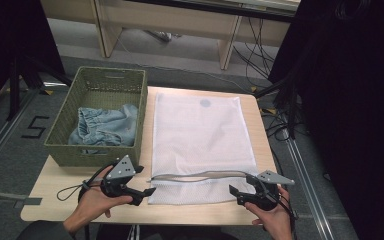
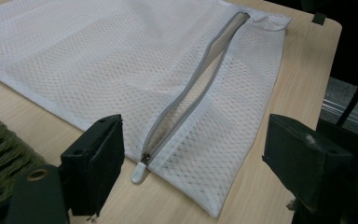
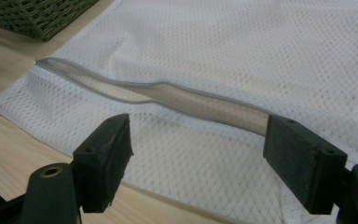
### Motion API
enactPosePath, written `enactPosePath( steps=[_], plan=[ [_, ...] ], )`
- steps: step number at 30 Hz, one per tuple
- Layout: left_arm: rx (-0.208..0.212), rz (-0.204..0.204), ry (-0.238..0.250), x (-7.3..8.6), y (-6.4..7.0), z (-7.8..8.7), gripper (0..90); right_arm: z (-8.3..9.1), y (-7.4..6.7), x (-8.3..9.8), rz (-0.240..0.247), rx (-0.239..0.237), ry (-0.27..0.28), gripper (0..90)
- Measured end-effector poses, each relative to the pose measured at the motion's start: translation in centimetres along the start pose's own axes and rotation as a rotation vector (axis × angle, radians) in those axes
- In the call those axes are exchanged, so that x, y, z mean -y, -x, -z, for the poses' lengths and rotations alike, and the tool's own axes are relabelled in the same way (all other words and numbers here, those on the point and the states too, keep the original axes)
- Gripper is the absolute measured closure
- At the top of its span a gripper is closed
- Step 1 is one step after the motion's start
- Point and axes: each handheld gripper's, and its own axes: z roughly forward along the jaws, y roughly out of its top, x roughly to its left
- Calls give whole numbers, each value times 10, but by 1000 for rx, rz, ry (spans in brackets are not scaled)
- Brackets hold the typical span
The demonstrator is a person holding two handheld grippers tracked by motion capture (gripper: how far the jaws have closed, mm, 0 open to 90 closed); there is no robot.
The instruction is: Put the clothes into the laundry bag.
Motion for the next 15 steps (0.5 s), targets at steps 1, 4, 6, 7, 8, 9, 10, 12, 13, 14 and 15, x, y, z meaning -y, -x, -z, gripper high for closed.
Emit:
enactPosePath(
  steps=[1,4,6,7,8,9,10,12,13,14,15],
  plan=[
    [0,0,0,0,0,0,196,0,0,0,0,0,0,245],
    [-4,31,-1,1,1,0,195,-1,-1,1,-13,3,9,245],
    [-4,27,-2,1,1,0,195,-1,3,0,32,11,12,245],
    [-4,27,-2,1,1,0,195,-1,3,0,32,11,12,245],
    [-11,10,-3,1,0,0,195,-2,3,0,23,3,12,244],
    [-18,11,-1,1,1,0,195,-2,3,0,23,3,12,244],
    [-19,13,-3,1,1,0,195,-2,4,0,52,18,18,244],
    [-20,12,-6,1,0,0,195,-2,-1,-1,-9,2,-4,245],
    [-21,12,-8,1,0,0,195,-2,-1,-1,-9,2,-4,245],
    [-20,10,-14,1,0,0,195,-5,5,-1,78,12,18,245],
    [-21,9,-17,1,0,0,195,-5,5,-1,78,12,18,245]
  ],
)
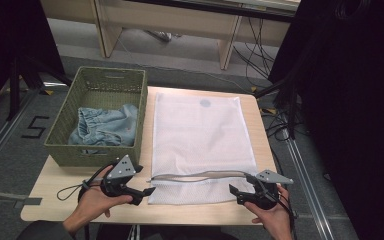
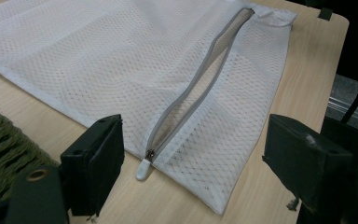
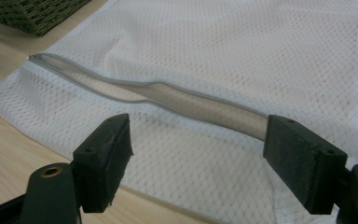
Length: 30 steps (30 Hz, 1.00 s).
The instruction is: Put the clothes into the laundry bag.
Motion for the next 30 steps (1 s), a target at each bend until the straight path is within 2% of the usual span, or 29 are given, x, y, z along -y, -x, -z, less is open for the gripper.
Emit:
enactPosePath(
  steps=[1,2,4,5,9,11,12,13,15,16,18,19,21,22,25,26,28,29,30],
  plan=[
    [0,-3,0,0,0,0,195,0,-1,0,-18,-5,-6,244],
    [-4,0,0,0,0,0,195,-2,1,-2,17,12,-8,230],
    [4,-13,13,0,-1,-1,195,-4,-2,-2,-2,11,-24,221],
    [6,4,1,0,-1,-1,195,-6,1,-3,29,15,-29,220],
    [-7,-6,-3,1,-1,-1,195,-13,0,-6,38,20,-35,205],
    [-9,-7,-4,1,-1,-1,195,-18,1,-8,83,35,-50,191],
    [-10,-6,-4,1,-1,-1,195,-22,0,-9,86,41,-51,191],
    [-6,16,-4,1,-1,-2,195,-27,0,-11,109,53,-73,191],
    [-7,6,-9,1,-1,-2,195,-30,1,-12,128,58,-72,190],
    [-1,-4,-17,1,-2,-2,195,-39,3,-15,146,74,-111,191],
    [-9,-4,-17,1,-1,-2,196,-45,4,-17,162,79,-147,216],
    [-8,-2,-19,1,-1,-2,196,-45,4,-17,162,79,-147,216],
    [-6,-3,-19,1,-1,-2,196,-55,7,-19,196,92,-162,229],
    [-6,-3,-18,1,-1,-2,196,-60,7,-20,198,99,-158,233],
    [-8,-4,-18,1,-1,-2,196,-69,7,-23,219,95,-183,249],
    [-10,13,-8,2,-1,-2,196,-75,5,-25,241,95,-192,253],
    [-4,-2,-18,1,-2,-1,196,-78,4,-25,255,97,-195,255],
    [-12,-2,-18,1,-2,-1,196,-82,3,-26,278,105,-206,257],
    [-11,-2,-18,1,-2,-1,196,-83,1,-26,262,103,-217,258]
  ],
)
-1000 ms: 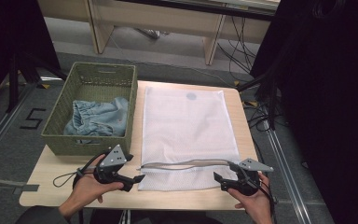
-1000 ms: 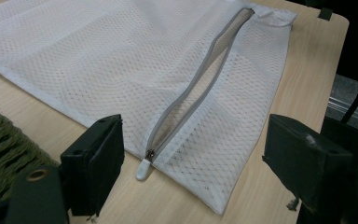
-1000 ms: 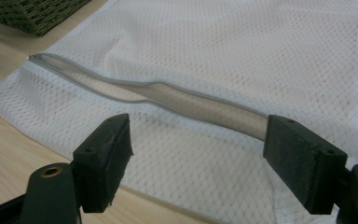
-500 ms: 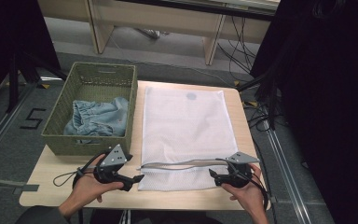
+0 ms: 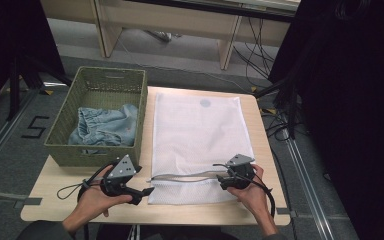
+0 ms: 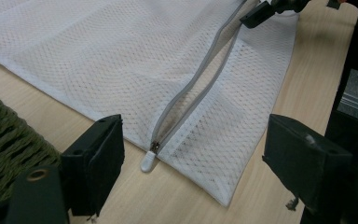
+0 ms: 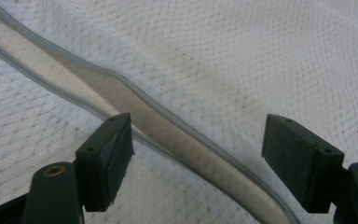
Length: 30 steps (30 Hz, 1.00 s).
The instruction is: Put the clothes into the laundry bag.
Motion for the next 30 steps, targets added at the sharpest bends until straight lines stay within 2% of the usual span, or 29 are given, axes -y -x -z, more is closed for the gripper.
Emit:
enactPosePath(
  steps=[3,4,5,8,14,15,19,21,22,23,26,27,29,30],
  plan=[
    [1,11,-3,0,1,0,196,-7,1,-1,38,20,-6,276],
    [2,-4,-3,0,0,0,196,-8,0,-2,24,23,-12,276],
    [0,13,-3,0,1,0,196,-10,1,-4,44,27,-11,276],
    [0,7,-8,0,0,0,196,-15,-2,-8,40,32,-26,288],
    [8,-5,-8,0,-1,0,195,-25,-4,-14,90,37,-29,339],
    [3,-3,-4,0,0,0,195,-25,-5,-15,67,33,-32,350],
    [0,10,-5,0,0,0,195,-30,-4,-19,79,36,-24,405],
    [-2,-7,-2,0,0,0,195,-30,-4,-20,79,42,-15,423],
    [-3,-8,-6,0,-1,0,194,-30,-6,-23,51,21,-6,461],
    [-3,-11,-7,0,-1,0,194,-30,-7,-24,47,14,-2,476],
    [-3,-11,-6,0,-1,0,194,-31,-8,-25,68,7,19,526],
    [-3,-12,-6,0,-1,0,194,-31,-11,-27,75,12,14,606],
    [4,-11,-8,0,-2,0,194,-31,-11,-27,74,10,15,624],
    [-4,-9,-2,0,-1,0,194,-31,-12,-28,72,9,12,681]
  ],
)
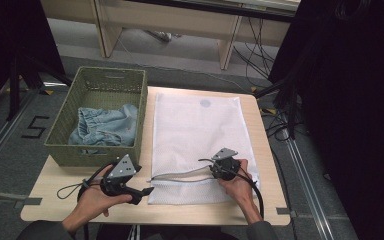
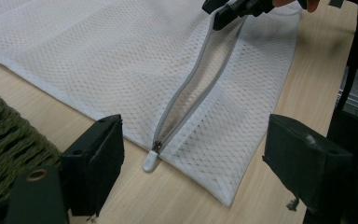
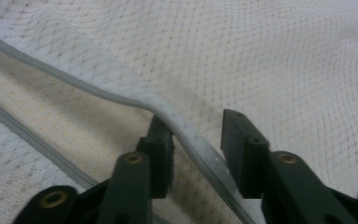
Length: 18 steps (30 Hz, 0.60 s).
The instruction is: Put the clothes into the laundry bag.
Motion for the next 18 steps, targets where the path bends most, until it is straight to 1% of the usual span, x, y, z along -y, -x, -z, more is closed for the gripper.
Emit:
enactPosePath(
  steps=[1,3,4,5,6,7,8,9,10,11,12,13,14,15,16,17,18],
  plan=[
    [0,0,0,0,0,0,195,0,0,0,0,0,0,681],
    [0,2,0,0,0,0,196,-1,0,-1,-5,-4,6,726],
    [-3,1,2,0,0,0,197,0,-1,-2,-11,-9,9,763],
    [-2,6,12,0,0,0,197,1,-1,-2,-17,-18,11,780],
    [-2,6,12,0,0,0,197,1,-1,-2,-17,-18,11,780],
    [-8,18,6,0,0,1,197,1,-1,-3,-21,-16,12,794],
    [-6,17,4,0,0,1,197,2,-2,-3,-36,-14,17,827],
    [-6,12,9,0,0,1,197,3,-2,-4,-38,-21,25,842],
    [-9,-11,-1,-1,-2,3,197,4,-2,-4,-43,-23,28,861],
    [-3,5,6,-1,-2,3,197,6,-2,-5,-51,-19,45,884],
    [-2,22,2,-1,-2,3,197,6,-2,-5,-51,-19,45,884],
    [-15,21,9,-1,-3,4,197,9,-2,-6,-59,-20,59,888],
    [-15,21,9,-1,-3,4,198,10,-1,-7,-63,-27,56,888],
    [-11,10,19,-1,-6,5,198,11,-1,-7,-67,-18,74,888],
    [-19,19,24,-2,-6,6,198,11,-1,-7,-67,-18,74,888],
    [-21,32,35,-2,-7,7,197,14,0,-8,-75,-17,86,888],
    [-20,34,34,-4,-9,10,198,16,1,-9,-80,-23,83,888]
  ],
)
